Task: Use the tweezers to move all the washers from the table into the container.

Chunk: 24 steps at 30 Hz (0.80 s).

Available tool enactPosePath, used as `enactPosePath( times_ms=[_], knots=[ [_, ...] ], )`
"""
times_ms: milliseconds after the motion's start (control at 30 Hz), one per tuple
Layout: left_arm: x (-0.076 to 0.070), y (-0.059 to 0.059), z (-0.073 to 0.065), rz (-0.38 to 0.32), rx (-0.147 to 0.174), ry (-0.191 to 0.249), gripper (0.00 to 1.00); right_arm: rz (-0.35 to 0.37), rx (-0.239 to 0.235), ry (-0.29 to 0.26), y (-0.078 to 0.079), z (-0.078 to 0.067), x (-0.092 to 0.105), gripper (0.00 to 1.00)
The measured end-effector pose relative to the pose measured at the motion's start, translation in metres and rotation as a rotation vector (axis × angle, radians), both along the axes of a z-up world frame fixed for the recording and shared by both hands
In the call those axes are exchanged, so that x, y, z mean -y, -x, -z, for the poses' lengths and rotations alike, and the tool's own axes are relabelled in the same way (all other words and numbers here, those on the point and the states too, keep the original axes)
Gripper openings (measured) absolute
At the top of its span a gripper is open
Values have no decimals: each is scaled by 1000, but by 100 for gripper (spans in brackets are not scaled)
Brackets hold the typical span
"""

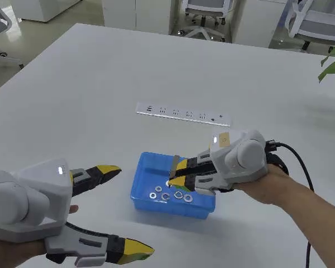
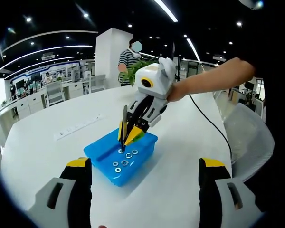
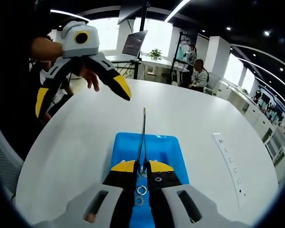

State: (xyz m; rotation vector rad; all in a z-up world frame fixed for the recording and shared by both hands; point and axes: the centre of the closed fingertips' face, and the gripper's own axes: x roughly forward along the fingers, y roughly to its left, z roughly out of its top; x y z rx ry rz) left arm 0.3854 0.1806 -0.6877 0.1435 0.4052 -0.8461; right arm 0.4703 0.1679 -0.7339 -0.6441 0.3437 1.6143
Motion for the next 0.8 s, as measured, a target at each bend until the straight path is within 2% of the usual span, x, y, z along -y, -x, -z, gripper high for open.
enactPosePath(
  times_ms=[267, 433, 800],
  knots=[
    [4, -7, -2, 8, -2, 4, 98, 13, -14, 11, -6, 14, 1, 9],
    [6, -11, -4, 11, 0, 6, 95, 17, -21, 10, -7, 17, 1, 9],
    [4, -27, -7, 2, 9, 0, 78, 6, -24, 22, -5, 25, -1, 9]
  ],
)
